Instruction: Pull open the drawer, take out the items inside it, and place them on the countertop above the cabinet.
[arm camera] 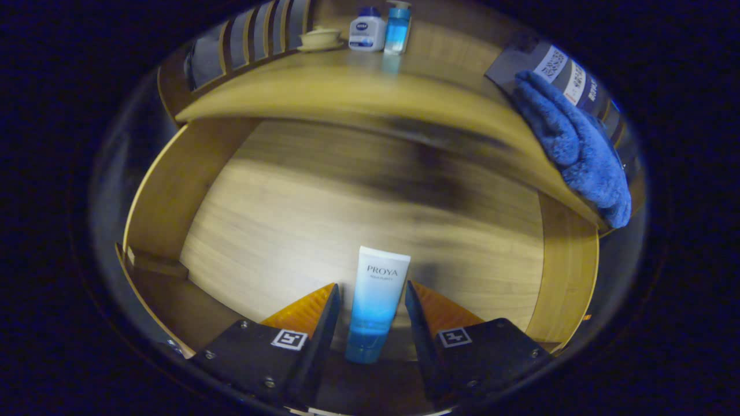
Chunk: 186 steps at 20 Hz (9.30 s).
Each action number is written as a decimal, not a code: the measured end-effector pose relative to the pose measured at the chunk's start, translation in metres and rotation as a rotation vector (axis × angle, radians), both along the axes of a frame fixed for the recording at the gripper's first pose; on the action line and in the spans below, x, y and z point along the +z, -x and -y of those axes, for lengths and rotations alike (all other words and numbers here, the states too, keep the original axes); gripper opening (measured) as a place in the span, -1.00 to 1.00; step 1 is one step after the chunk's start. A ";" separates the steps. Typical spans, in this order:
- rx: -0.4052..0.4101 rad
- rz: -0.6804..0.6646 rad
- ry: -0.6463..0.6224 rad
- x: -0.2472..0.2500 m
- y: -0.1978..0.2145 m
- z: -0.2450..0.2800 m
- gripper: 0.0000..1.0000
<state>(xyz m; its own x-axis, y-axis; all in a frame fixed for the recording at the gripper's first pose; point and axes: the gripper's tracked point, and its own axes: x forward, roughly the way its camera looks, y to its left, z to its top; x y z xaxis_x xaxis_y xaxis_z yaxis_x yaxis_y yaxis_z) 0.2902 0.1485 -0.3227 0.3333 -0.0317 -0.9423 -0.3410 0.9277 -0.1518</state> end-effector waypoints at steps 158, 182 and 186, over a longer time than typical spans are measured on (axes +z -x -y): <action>-0.134 0.956 -0.255 0.081 0.010 -0.003 0.96; -0.158 0.942 -0.243 0.076 -0.026 -0.010 0.96; -0.150 0.953 -0.244 0.077 -0.026 -0.010 0.96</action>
